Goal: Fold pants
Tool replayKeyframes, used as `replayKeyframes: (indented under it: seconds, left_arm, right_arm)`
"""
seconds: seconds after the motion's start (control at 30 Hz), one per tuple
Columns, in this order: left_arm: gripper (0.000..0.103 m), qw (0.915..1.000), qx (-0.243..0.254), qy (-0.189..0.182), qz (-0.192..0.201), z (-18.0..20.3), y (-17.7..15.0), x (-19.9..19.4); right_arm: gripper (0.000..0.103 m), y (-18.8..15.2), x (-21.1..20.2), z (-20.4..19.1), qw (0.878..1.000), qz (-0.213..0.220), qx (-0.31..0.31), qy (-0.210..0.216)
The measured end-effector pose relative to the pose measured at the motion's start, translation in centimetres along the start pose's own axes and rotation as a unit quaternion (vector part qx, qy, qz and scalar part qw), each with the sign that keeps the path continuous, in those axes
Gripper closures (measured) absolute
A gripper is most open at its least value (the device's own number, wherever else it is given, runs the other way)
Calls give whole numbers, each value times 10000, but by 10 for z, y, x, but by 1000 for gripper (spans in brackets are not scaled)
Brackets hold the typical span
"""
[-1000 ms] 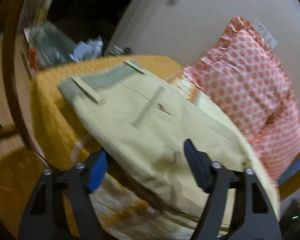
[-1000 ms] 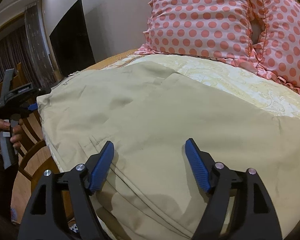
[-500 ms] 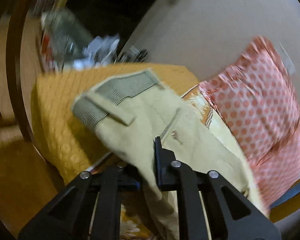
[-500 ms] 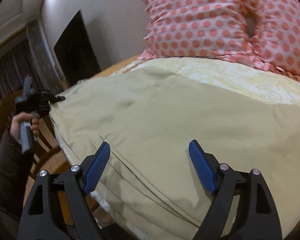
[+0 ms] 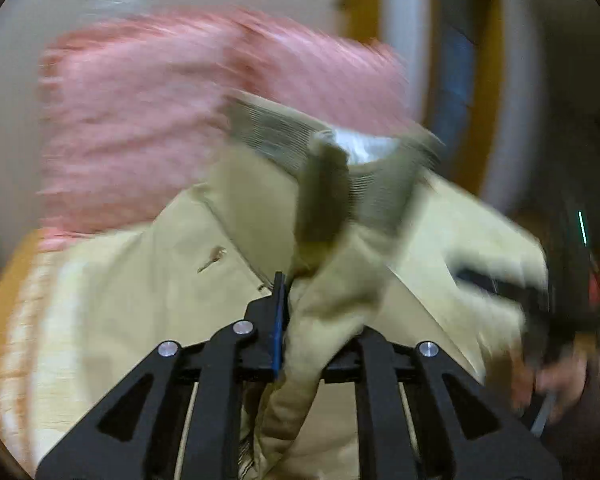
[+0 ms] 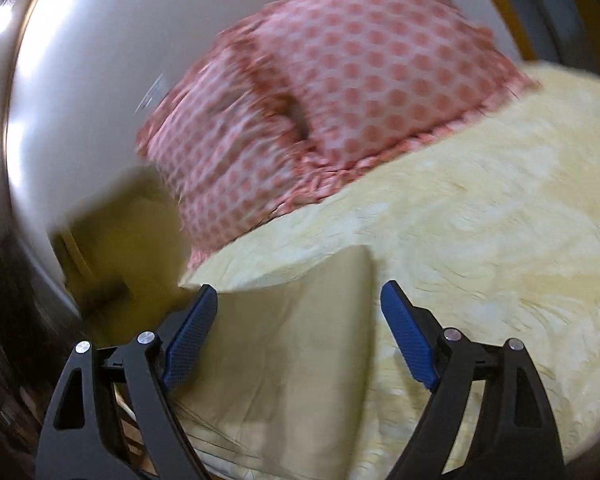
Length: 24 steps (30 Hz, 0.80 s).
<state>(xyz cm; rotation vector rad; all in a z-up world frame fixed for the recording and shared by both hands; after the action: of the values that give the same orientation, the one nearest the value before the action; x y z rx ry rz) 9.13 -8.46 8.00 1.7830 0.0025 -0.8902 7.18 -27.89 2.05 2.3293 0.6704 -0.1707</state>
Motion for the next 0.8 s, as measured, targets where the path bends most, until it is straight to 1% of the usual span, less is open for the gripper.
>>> replayKeyframes:
  seconds: [0.07, 0.1, 0.13, 0.17, 0.2, 0.27, 0.3, 0.33, 0.37, 0.4, 0.43, 0.47, 0.5, 0.53, 0.57, 0.6, 0.67, 0.7, 0.77, 0.8]
  left_arm:
    - [93, 9973, 254, -484, -490, 39, -23, 32]
    - [93, 9956, 329, -618, -618, 52, -34, 40]
    - [93, 9958, 441, -499, -635, 60, -39, 43]
    - [93, 9960, 632, -296, -564, 67, -41, 42]
    - [93, 9966, 641, -191, -488, 67, -40, 38]
    - [92, 9980, 444, -121, -439, 64, -38, 34]
    - [92, 9976, 514, -10, -454, 67, -39, 36]
    - [90, 9971, 573, 17, -507, 73, -38, 41]
    - [86, 9964, 597, 0, -610, 79, -42, 43]
    - [84, 9963, 567, -7, -653, 79, -44, 44]
    - [76, 9967, 545, -42, -601, 77, -46, 38]
    - [60, 9973, 467, -229, -516, 75, -46, 28]
    - [53, 9976, 377, -365, -451, 71, -43, 19]
    - [39, 9975, 198, -596, -317, 64, -42, 5]
    - [33, 9970, 8, -755, -193, 55, -40, -5]
    - [33, 9960, -286, -839, -62, 36, -37, -15]
    - [33, 9935, -858, -747, -45, -9, -38, -25]
    - [33, 9901, -1271, -582, -87, -46, -41, -25]
    - [35, 9816, -1890, -157, -211, -105, -53, -21]
    - [35, 9750, -2182, 188, -377, -139, -62, -16]
  right_arm:
    - [17, 6, -3, 19, 9990, -60, 448, 17]
    - [17, 7, -2, 24, 9985, -97, 547, 2]
    - [17, 9, 1, 30, 9976, -193, 664, -11]
    - [17, 10, 2, 32, 9970, -265, 728, 12]
    - [17, 11, 5, 33, 9963, -357, 781, 52]
    - [17, 13, 20, 31, 9937, -640, 910, 168]
    - [18, 13, 26, 30, 9929, -753, 906, 183]
    - [18, 12, 38, 27, 9919, -938, 844, 156]
    - [19, 10, 50, 26, 9912, -1098, 738, 8]
    - [24, 7, 61, 26, 9900, -1255, 629, -164]
    - [29, 3, 70, 26, 9883, -1403, 536, -285]
    - [31, 2, 73, 25, 9885, -1396, 384, -427]
    - [32, 1, 79, 24, 9876, -1443, 209, -581]
    - [37, -1, 82, 22, 9868, -1504, 133, -583]
    - [40, -1, 85, 22, 9863, -1547, 76, -574]
    - [42, -2, 88, 22, 9856, -1580, 8, -597]
    - [44, -3, 89, 22, 9853, -1582, -213, -611]
    - [46, -3, 89, 21, 9851, -1579, -291, -621]
    - [49, -3, 90, 20, 9840, -1582, -508, -644]
    - [49, -4, 89, 20, 9832, -1596, -601, -647]
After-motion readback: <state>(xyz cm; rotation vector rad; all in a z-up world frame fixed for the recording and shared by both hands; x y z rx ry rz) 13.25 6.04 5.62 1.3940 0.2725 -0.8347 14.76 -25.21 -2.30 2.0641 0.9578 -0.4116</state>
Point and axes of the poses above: each gripper's, at about its wrist camera, not at the fingertips, and x roughly the way its jaws point, z to its right, y to its top, the point moved 5 cm from there along x, roughly the way its jaws point, and after that the axes turned 10 degrees about x, right-handed, at the moved point
